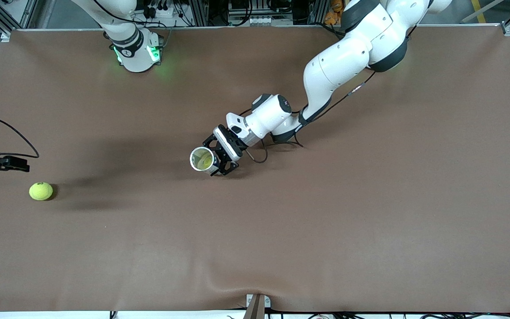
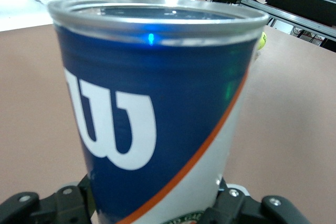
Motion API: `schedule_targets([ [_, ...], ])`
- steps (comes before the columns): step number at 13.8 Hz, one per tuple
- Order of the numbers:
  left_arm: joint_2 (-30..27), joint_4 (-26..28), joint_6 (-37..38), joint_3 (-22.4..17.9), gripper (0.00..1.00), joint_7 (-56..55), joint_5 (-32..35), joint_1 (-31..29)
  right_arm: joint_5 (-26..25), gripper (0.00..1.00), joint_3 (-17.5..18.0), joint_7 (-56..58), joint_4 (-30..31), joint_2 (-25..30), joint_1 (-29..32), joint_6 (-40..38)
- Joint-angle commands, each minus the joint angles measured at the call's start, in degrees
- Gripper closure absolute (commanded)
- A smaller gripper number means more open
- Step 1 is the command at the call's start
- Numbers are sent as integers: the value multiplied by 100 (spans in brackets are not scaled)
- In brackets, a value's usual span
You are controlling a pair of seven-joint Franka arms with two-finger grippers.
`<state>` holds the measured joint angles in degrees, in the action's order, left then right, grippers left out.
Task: Insert tennis ball vertically with right arm
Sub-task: 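Move the right gripper back to the second tennis ball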
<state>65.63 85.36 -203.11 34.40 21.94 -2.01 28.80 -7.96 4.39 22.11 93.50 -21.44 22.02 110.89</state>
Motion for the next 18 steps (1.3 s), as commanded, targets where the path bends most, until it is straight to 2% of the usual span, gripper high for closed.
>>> schedule_targets([
  [1,11,-89,-44,-178,18,-84,-150,143,-92,0,132,792,298,-307,547,912],
  [7,-42,-72,-35,-618,16,-418,-159,468,145,0,132,1050,1072,-659,821,2565],
  [10,-103,-54,-26,-697,16,-559,-159,556,163,0,141,1041,1415,-782,856,3349],
  [15,-252,121,-9,-794,16,-656,-177,600,163,0,141,1041,1539,-1081,874,3921],
  [18,-402,297,26,-926,12,-665,-194,600,163,0,159,1041,1592,-1196,909,4168],
])
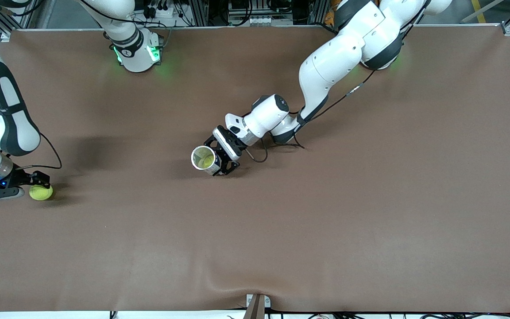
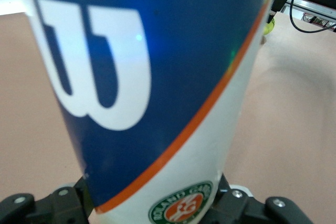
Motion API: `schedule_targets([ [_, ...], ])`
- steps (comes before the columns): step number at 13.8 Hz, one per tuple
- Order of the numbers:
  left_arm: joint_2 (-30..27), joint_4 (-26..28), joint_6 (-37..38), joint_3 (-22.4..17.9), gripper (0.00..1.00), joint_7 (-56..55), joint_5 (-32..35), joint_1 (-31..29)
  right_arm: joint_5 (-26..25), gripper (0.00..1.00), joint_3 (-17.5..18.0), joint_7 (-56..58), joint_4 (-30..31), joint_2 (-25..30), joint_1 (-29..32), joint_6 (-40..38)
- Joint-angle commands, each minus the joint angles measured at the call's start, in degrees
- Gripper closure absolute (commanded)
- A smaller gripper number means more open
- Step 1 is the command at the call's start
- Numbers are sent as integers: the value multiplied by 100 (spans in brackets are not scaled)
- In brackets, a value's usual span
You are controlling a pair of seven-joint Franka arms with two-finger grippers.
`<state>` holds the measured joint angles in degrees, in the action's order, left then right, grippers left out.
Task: Insert tennis ball vertically with right arm
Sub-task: 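Grasp the second tennis ball with the right gripper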
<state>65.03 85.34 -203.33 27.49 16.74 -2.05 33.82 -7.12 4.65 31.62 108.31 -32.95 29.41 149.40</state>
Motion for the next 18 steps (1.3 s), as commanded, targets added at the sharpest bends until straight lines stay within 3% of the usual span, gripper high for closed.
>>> schedule_targets([
  [1,-368,352,57,-236,12,-136,-191,90,79,0,133,90,111,-63,170,344],
  [3,-421,396,66,-245,11,-136,-191,81,79,0,133,99,111,-159,179,554],
  [4,-447,431,66,-245,11,-136,-191,81,79,6,141,99,120,-159,188,555],
  [5,-474,440,66,-271,11,-136,-191,90,79,42,141,125,120,-159,223,555],
  [6,-483,440,66,-297,11,-136,-191,99,79,63,159,186,129,-159,241,546],
  [7,-491,440,75,-306,11,-136,-191,108,79,75,168,187,138,-107,241,485],
  [12,-535,431,75,-315,16,-136,-252,196,114,93,448,134,401,490,258,-76],
  [15,-553,431,75,-376,18,-136,-261,222,824,94,720,-242,393,1235,171,-1567],
  [18,-562,414,75,-403,19,-136,-270,301,853,94,906,-1347,340,2044,-346,-2545],
])
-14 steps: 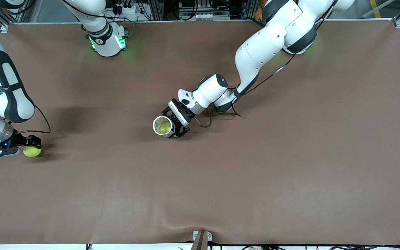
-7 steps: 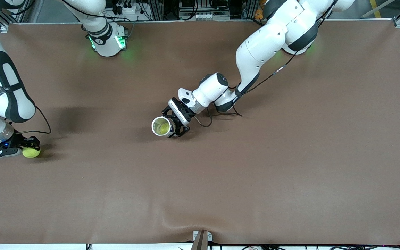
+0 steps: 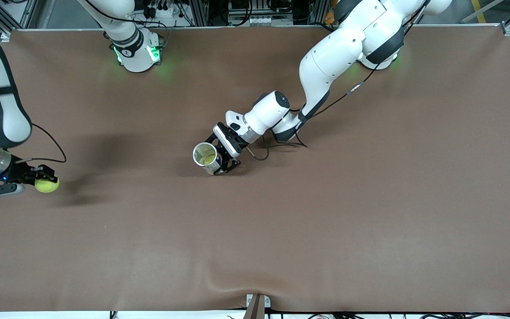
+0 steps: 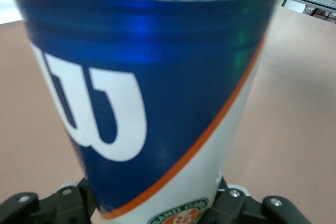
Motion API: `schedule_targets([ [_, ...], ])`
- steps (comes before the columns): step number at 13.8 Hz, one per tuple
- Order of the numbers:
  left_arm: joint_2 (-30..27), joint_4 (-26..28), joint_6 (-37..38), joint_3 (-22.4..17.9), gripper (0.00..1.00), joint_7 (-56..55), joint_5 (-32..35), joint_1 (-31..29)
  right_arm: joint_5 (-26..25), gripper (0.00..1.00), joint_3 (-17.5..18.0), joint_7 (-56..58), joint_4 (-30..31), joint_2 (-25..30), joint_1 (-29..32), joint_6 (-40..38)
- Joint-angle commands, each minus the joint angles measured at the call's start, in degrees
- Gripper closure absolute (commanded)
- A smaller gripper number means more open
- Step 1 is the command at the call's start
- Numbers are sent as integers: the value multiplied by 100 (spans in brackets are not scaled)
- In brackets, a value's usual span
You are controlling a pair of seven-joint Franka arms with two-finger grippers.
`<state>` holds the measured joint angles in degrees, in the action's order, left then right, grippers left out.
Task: Insert tennis ball vertically with right arm
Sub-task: 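Carry the second ball with the right gripper over the can's rim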
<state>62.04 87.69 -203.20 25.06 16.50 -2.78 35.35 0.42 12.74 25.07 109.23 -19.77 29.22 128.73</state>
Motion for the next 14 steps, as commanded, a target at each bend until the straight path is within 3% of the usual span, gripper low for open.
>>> schedule_targets([
  [1,-271,187,62,-159,19,-112,-197,147,99,94,97,-1175,221,912,-599,-733],
  [6,-280,178,62,-361,19,-112,-232,270,125,94,141,-4232,-367,1107,-2092,-1868],
  [9,-280,187,62,-466,19,-104,-232,314,117,95,132,-6166,-700,1011,-3165,-1869],
  [14,-289,178,62,-634,18,-104,-214,428,90,97,124,-8182,-1622,256,-4186,-1825],
])
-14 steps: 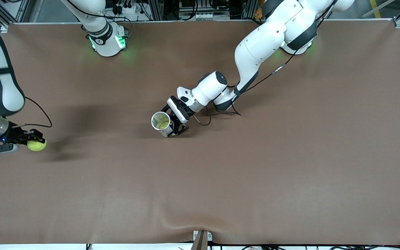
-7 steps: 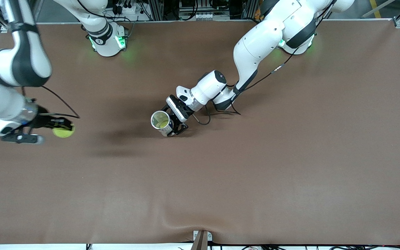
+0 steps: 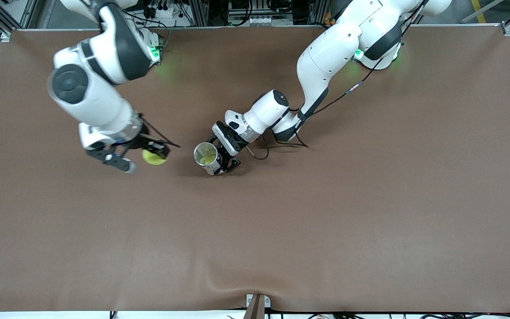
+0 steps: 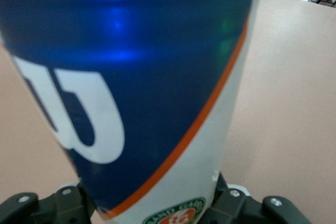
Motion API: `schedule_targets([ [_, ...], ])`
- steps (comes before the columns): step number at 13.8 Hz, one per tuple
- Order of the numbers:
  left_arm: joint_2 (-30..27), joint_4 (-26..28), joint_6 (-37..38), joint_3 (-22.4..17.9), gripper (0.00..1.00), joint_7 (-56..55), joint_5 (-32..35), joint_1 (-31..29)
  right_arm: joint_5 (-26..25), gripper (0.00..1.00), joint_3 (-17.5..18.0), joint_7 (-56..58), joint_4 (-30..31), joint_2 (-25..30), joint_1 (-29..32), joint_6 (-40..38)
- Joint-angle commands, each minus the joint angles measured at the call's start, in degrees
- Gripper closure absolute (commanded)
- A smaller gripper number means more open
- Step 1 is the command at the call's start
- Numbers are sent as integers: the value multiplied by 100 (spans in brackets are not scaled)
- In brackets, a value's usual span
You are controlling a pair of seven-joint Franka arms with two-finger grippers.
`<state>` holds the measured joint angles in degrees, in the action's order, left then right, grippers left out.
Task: Insert tennis ball vertically with right arm
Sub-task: 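Carry the second ball with the right gripper over the can's rim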
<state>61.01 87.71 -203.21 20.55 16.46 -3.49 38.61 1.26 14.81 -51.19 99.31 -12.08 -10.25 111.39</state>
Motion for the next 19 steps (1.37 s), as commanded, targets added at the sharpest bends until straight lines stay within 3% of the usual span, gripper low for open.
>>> schedule_targets([
  [1,-186,177,62,-235,18,-100,-144,111,-29,97,-84,-829,-832,-680,-328,-91],
  [7,-186,194,62,-341,17,-100,-135,208,-153,97,-92,-1455,-1010,-1164,-934,41],
  [13,-186,194,62,-341,17,-108,-135,208,-126,95,-92,-1447,-888,-1191,-1067,-12],
  [15,-186,194,62,-341,17,-108,-135,208,-153,73,-101,-1429,-870,-1244,-1006,23],
  [17,-194,229,71,-341,17,-108,-144,199,-162,7,-110,-1429,-870,-1279,-988,32],
  [18,-238,273,132,-341,17,-108,-144,190,-162,0,-110,-1438,-878,-1279,-988,23],
  [19,-282,308,194,-341,16,-108,-144,182,-162,0,-110,-1438,-878,-1279,-988,23],
])
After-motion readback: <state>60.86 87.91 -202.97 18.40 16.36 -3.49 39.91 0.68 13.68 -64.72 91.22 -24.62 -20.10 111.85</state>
